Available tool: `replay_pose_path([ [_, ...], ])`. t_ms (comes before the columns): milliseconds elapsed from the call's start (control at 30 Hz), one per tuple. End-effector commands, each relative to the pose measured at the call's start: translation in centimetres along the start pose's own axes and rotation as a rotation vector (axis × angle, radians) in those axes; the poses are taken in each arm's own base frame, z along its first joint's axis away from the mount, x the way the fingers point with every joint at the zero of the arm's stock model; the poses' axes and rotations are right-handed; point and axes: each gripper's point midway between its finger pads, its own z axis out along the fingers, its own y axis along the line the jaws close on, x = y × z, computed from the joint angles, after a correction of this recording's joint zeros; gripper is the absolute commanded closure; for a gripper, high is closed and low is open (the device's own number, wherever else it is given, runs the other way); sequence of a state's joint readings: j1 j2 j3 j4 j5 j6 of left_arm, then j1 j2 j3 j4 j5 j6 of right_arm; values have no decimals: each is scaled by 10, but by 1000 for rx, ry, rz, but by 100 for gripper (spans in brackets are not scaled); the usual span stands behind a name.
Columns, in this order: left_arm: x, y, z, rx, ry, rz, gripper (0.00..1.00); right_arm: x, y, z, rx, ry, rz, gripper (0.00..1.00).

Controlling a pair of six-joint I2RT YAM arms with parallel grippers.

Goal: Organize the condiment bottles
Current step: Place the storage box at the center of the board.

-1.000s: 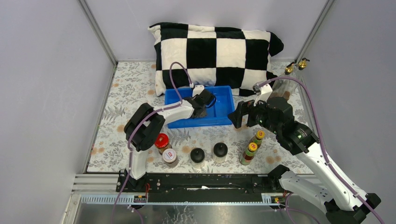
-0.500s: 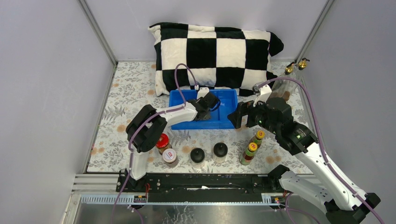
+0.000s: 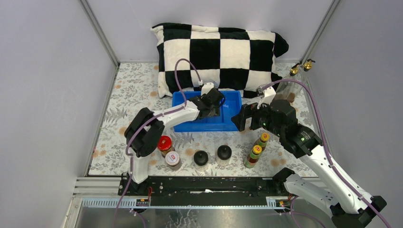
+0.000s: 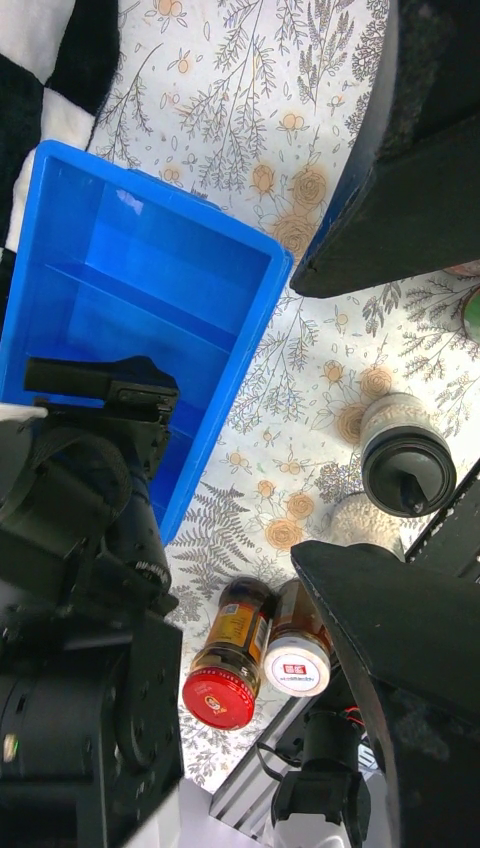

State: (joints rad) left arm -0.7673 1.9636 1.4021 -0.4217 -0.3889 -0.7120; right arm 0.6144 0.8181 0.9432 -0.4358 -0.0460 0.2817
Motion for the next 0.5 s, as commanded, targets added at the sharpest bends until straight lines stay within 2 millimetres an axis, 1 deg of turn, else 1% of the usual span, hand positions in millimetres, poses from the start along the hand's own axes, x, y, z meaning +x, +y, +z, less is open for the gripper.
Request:
replay_pose_path([
  [0,-50,-4,-46,36,-137,2,13,-5,6,0,-30,-21,-11,0],
  [33,-56,-3,-55,46,-154,0,3,-5,6,0,-30,-19,-13,0],
  [67,-61,-1,-64,57,-171,5,2,-4,5,0,-27,-17,-13,0],
  [167,-73,7,-94,89,-222,2,1,-4,5,2,-24,-12,-15,0],
  [233,-82,13,-121,125,-267,-2,1,-5,5,3,-25,-16,-9,0],
  [333,-89,29,-152,140,-320,0,1,-9,1,3,8,-29,9,0],
  [400,-92,41,-172,145,-350,1,1,-10,2,1,2,-36,6,0],
  [467,-95,48,-193,180,-378,10,1,-13,0,1,13,-49,9,0],
])
